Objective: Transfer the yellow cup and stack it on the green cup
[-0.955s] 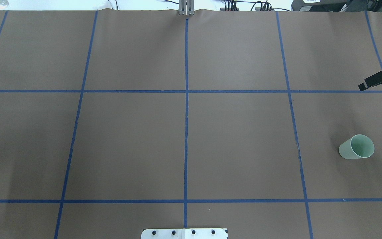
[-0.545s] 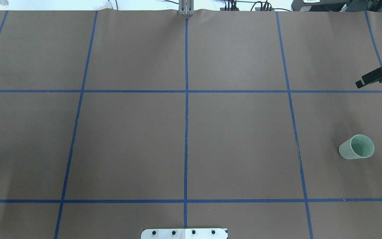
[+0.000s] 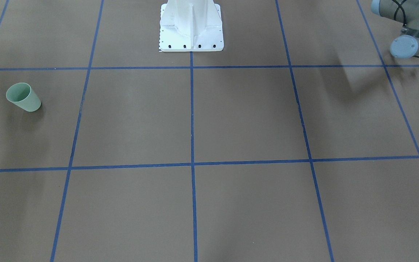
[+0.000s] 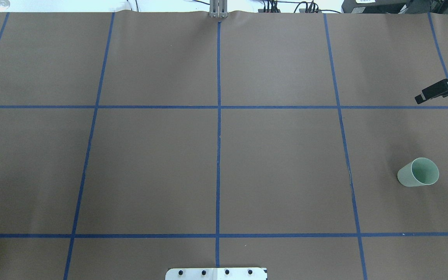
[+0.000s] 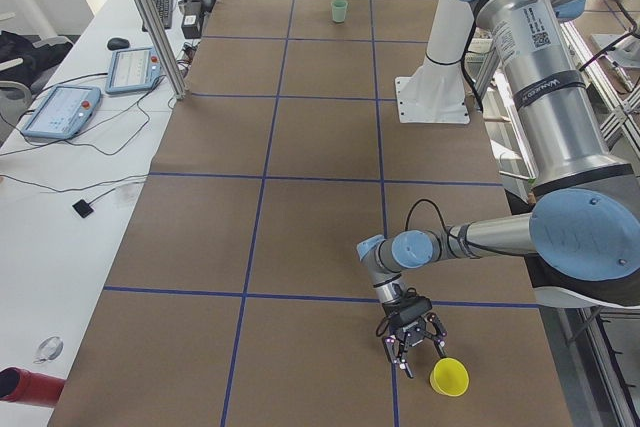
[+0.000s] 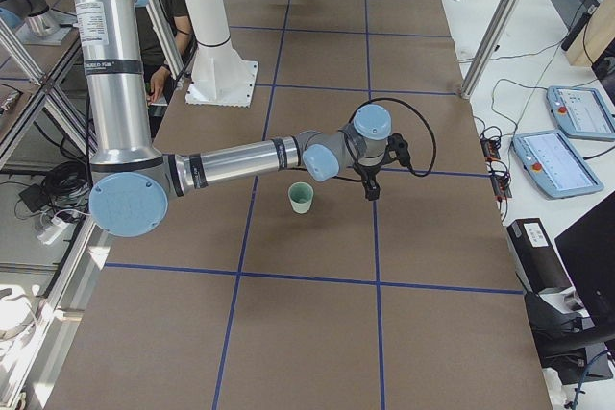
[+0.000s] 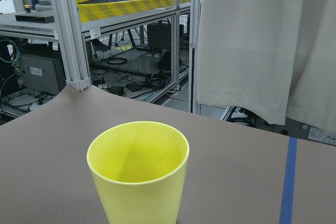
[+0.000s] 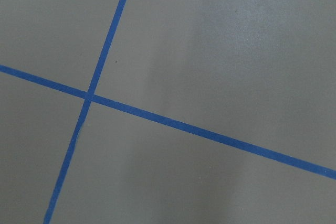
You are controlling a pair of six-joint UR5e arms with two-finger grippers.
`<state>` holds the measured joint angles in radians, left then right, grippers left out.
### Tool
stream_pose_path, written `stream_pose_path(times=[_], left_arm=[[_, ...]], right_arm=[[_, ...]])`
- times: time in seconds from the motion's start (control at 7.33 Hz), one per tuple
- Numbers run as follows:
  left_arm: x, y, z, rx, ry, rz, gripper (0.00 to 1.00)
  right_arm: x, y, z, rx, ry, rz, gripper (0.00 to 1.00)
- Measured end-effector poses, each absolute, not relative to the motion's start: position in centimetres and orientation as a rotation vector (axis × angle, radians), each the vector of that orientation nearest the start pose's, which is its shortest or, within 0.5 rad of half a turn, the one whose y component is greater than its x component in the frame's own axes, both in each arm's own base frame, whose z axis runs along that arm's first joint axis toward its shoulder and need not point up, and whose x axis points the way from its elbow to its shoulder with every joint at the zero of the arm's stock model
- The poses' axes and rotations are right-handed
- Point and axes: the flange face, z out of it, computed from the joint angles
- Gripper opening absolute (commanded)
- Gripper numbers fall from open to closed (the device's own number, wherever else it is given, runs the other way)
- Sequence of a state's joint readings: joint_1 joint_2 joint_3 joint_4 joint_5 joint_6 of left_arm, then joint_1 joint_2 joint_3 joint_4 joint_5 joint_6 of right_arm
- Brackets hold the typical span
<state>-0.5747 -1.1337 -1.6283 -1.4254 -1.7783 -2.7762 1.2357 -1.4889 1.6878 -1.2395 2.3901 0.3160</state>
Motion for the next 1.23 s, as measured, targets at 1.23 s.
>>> stream_pose_path(times=[1.23], left_arm=[[14.1,-18.4,85.3,-0.07,-0.703,-1.677,0.89]], right_arm=[[-11.9,-52.6,50.8,0.233,-0.922,-0.239,0.99]])
